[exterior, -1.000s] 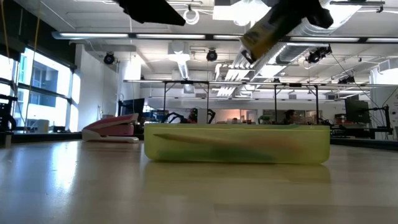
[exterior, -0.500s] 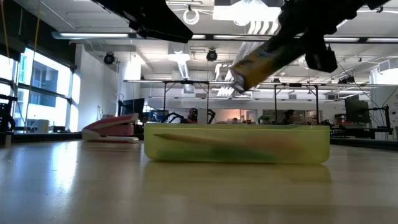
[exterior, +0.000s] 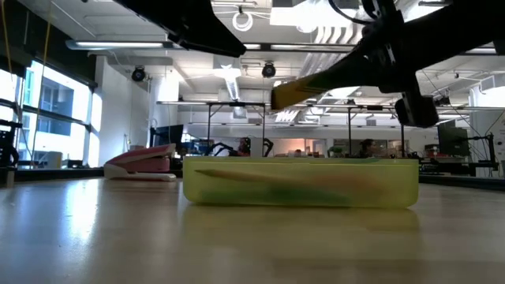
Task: Pack school essentials
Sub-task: Put the crayon box into the supply box
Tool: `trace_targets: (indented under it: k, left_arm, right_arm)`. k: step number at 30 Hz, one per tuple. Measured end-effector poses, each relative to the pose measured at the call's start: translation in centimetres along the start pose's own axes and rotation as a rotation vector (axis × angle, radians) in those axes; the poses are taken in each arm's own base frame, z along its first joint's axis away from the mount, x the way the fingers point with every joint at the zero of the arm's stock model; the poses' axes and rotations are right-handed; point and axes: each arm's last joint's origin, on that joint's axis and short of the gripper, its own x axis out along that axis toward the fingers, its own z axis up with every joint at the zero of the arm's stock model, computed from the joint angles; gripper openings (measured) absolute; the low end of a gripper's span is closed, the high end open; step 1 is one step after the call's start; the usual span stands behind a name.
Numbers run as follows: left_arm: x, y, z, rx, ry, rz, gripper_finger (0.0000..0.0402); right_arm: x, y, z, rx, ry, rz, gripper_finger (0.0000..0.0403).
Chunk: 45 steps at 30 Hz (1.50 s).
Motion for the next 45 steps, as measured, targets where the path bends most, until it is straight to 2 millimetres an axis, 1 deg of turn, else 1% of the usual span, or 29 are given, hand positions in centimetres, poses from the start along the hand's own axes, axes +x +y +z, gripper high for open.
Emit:
trace_targets:
  k: [3,7,9,11,15,19,22,25,28,33,39,45]
  left_arm:
    - [0.0,0.0,0.0,-0.007,0.000,0.001,0.0229]
    - [0.0,0.0,0.0,-0.007,0.000,0.001,0.0229]
    - [0.0,0.0,0.0,-0.007,0.000,0.001,0.0229]
    - [0.0,0.0,0.0,-0.007,0.000,0.001,0.0229]
    - [0.0,0.1,0.0,-0.008,0.001,0.003,0.0229]
    - [0.0,0.1,0.0,-0.008,0.001,0.003,0.0229]
    - [0.0,0.1,0.0,-0.008,0.001,0.003,0.0229]
    - [0.0,0.1,0.0,-0.008,0.001,0.003,0.0229]
    - [0.0,0.1,0.0,-0.008,0.001,0.003,0.0229]
    - [0.0,0.1,0.0,-0.008,0.001,0.002,0.0229]
    - [0.0,0.1,0.0,-0.008,0.001,0.002,0.0229]
    - [0.0,0.1,0.0,-0.008,0.001,0.003,0.0229]
  right_arm:
    - [1.2,-0.7,-0.6,0.010,-0.002,0.021,0.0064]
    - [2.5,-2.1,-1.0,0.002,0.024,-0.007,0.0064]
    - [3.0,-2.4,-1.2,-0.002,0.029,-0.012,0.0064]
    - [3.7,-2.0,-1.5,-0.032,0.036,-0.014,0.0064]
    - [5.0,-0.7,-2.1,-0.131,0.095,-0.017,0.0064]
    - [5.8,0.4,-2.4,-0.233,0.142,-0.103,0.0064]
    - [6.1,0.4,-2.2,-0.283,0.152,-0.219,0.0064]
    - [6.4,0.8,-1.9,-0.294,0.151,-0.272,0.0071]
    - [6.5,1.3,-1.8,-0.305,0.154,-0.288,0.0090]
    - [6.7,1.9,-1.6,-0.343,0.183,-0.310,0.0134]
    - [6.1,2.2,-1.3,-0.340,0.195,-0.347,0.0176]
    - [5.0,2.8,-0.8,-0.345,0.188,-0.361,0.0188]
